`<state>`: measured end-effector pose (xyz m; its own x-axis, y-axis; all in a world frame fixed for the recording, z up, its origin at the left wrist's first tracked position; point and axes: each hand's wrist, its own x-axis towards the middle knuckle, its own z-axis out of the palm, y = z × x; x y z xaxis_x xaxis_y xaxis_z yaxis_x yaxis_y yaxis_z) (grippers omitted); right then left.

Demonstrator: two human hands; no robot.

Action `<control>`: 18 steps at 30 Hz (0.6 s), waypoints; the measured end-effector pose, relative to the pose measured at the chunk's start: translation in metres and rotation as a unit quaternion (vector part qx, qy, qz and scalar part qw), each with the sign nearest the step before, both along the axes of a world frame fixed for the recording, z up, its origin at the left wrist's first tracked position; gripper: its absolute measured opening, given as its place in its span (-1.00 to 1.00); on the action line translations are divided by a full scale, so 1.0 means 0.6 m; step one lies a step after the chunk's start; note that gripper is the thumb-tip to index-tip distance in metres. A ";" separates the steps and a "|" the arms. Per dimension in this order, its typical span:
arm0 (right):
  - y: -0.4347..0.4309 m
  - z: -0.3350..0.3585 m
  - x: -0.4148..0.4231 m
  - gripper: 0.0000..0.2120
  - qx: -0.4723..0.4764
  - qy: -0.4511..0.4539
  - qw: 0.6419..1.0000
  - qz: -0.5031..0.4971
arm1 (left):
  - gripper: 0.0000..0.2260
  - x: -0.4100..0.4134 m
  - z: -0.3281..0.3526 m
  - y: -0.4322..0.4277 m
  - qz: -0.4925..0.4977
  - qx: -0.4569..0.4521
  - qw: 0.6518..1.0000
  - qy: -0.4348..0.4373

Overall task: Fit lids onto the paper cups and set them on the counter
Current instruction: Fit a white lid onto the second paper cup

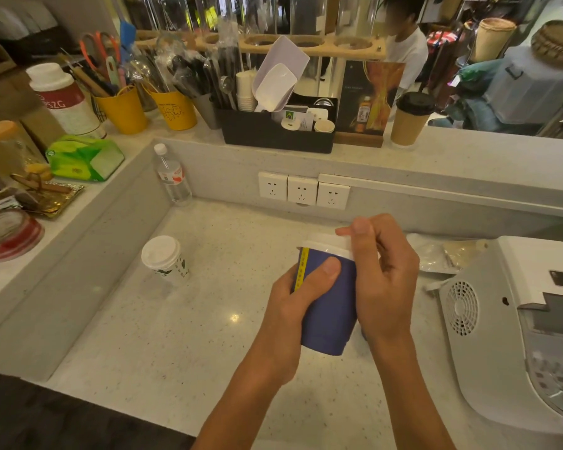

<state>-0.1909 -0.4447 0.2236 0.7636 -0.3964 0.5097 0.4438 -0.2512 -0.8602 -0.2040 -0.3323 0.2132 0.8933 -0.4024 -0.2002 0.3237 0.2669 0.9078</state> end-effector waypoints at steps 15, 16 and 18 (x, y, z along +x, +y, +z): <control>-0.001 -0.062 0.018 -0.83 0.133 0.268 0.924 0.237 | -0.25 0.039 -0.134 0.021 0.245 0.136 0.923 -0.262; -0.004 -0.062 0.015 -0.81 0.187 0.287 0.894 0.289 | -0.24 0.044 -0.146 0.030 0.240 0.139 0.914 -0.295; -0.009 -0.065 0.011 -0.64 0.277 0.302 0.845 0.344 | -0.22 0.051 -0.161 0.045 0.239 0.153 0.887 -0.363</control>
